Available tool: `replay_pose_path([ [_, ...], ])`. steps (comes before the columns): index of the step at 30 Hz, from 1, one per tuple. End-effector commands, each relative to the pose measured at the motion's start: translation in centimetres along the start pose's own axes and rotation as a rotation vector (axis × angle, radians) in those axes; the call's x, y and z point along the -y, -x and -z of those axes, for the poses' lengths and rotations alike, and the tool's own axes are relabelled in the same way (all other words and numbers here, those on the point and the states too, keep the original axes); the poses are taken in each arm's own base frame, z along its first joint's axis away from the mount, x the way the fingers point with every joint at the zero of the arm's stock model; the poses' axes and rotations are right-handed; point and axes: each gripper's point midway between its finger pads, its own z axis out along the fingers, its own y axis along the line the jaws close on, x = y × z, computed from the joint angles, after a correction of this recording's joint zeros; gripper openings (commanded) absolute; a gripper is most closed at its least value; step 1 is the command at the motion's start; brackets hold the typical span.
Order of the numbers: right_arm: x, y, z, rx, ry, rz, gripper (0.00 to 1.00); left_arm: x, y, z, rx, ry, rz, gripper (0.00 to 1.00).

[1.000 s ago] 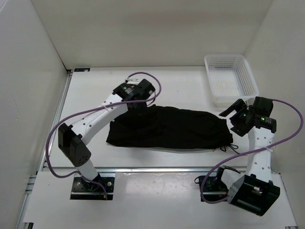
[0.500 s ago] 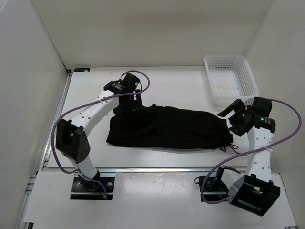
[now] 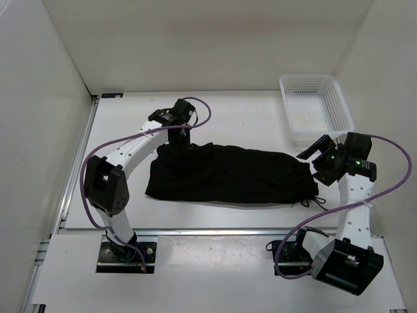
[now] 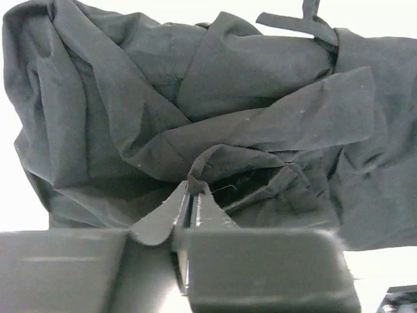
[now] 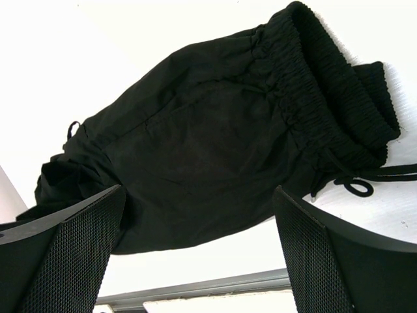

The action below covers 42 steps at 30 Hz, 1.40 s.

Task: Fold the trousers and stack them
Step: Fold the trousers

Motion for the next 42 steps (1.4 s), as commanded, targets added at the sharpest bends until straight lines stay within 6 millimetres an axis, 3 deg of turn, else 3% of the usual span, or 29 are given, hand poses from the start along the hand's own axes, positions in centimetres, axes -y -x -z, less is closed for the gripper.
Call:
replay_pose_path([
  [1, -0.8, 0.5, 0.5, 0.024, 0.035, 0.024, 0.99, 1.0, 2.3, 2.8, 0.094, -0.051, 0.005, 0.1],
  [3, -0.8, 0.4, 0.3, 0.017, 0.031, 0.021, 0.99, 1.1, 3.1, 3.4, 0.118, -0.055, 0.009, 0.1],
  [5, -0.8, 0.4, 0.3, 0.017, 0.03, 0.021, 0.99, 2.8, 4.3, 4.6, 0.16, -0.091, -0.016, 0.1],
  [6, -0.8, 0.4, 0.3, 0.017, 0.03, 0.021, 0.99, 3.2, 4.8, 4.0, 0.157, -0.089, -0.017, 0.1],
  [11, -0.5, 0.1, 0.5, 0.013, 0.017, 0.017, 0.99, 9.1, 6.1, 2.9, 0.122, -0.212, -0.099, 0.1],
  [13, -0.3, 0.1, 0.7, 0.018, 0.01, 0.017, 0.99, 10.7, 5.4, 0.8, 0.076, -0.219, -0.137, 0.1],
  [14, -0.5, 0.3, 0.9, 0.025, 0.014, 0.02, 0.99, 12.4, 5.4, 1.2, 0.09, -0.251, -0.181, 0.12],
  [15, -0.6, 0.3, 0.9, 0.025, 0.014, 0.02, 0.99, 13.0, 5.0, -0.3, 0.065, -0.241, -0.204, 0.29],
  [16, -0.4, 0.1, 0.9, 0.018, 0.01, 0.017, 0.99, 13.3, 4.2, -0.3, 0.029, -0.237, -0.217, 0.41],
  [17, -0.4, 0.1, 0.9, 0.018, 0.01, 0.017, 0.99, 14.1, 5.1, 0.6, 0.057, -0.247, -0.236, 0.63],
  [18, -0.5, 0.1, 1.1, 0.025, 0.014, 0.02, 0.99, 14.4, 5.0, 0.9, 0.06, -0.234, -0.246, 0.96],
  [19, -0.4, 0.2, 1.1, 0.03, 0.006, 0.02, 0.99, 14.1, 5.3, 1.3, 0.071, -0.217, -0.244, 1.0],
  [22, -0.4, 0.2, 1.1, 0.03, 0.006, 0.02, 0.99, 13.5, 6.7, 4.2, 0.153, -0.195, -0.237, 1.0],
  [23, -0.4, 0.2, 1.1, 0.03, 0.006, 0.02, 0.99, 12.8, 7.1, 6.5, 0.192, -0.195, -0.229, 1.0],
  [24, -0.6, 0.5, 1.3, 0.037, 0.011, 0.023, 0.99, 11.8, 6.8, 6.7, 0.197, -0.166, -0.227, 1.0],
  [25, -0.6, 0.5, 1.3, 0.038, 0.011, 0.023, 0.99, 11.1, 7.0, 8.9, 0.234, -0.171, -0.206, 1.0],
  [26, -0.6, 0.5, 1.3, 0.038, 0.011, 0.023, 0.99, 10.4, 6.7, 9.4, 0.241, -0.158, -0.204, 0.95],
  [27, -0.6, 0.5, 1.3, 0.038, 0.011, 0.023, 0.99, 9.4, 6.4, 9.7, 0.244, -0.129, -0.192, 0.78],
  [28, -0.7, 0.4, 1.3, 0.033, 0.018, 0.023, 0.99, 8.5, 4.6, 9.0, 0.204, -0.088, -0.19, 0.68],
  [29, -0.8, 0.4, 1.3, 0.033, 0.019, 0.023, 0.99, 7.4, 4.2, 10.1, 0.225, -0.077, -0.168, 0.6],
  [31, -0.6, 0.0, 1.1, 0.019, 0.021, 0.02, 0.99, 6.5, 2.1, 9.2, 0.193, -0.035, -0.157, 0.37],
  [33, -0.7, -0.1, 0.9, 0.016, 0.03, 0.011, 0.99, 5.7, 1.1, 9.4, 0.181, -0.03, -0.129, 0.43],
  [34, -0.6, -0.1, 0.7, 0.015, 0.03, 0.011, 0.99, 5.7, -0.1, 8.3, 0.153, -0.017, -0.13, 0.7],
  [36, -0.6, -0.1, 0.7, 0.015, 0.03, 0.011, 0.99, 5.9, -0.8, 8.2, 0.15, -0.024, -0.123, 0.94],
  [37, -0.8, -0.2, 0.8, 0.01, 0.039, 0.011, 0.99, 6.1, -0.8, 8.3, 0.158, -0.018, -0.119, 1.0],
  [40, -0.8, -0.2, 0.8, 0.01, 0.039, 0.011, 0.99, 7.8, -2.0, 7.4, 0.127, -0.053, -0.184, 0.98],
  [41, -0.9, -0.2, 1.0, 0.017, 0.043, 0.014, 0.99, 8.8, -2.6, 7.5, 0.123, -0.065, -0.219, 0.86],
  [42, -0.9, -0.2, 1.0, 0.017, 0.043, 0.014, 0.99, 9.4, -3.3, 6.6, 0.102, -0.057, -0.255, 0.65],
])
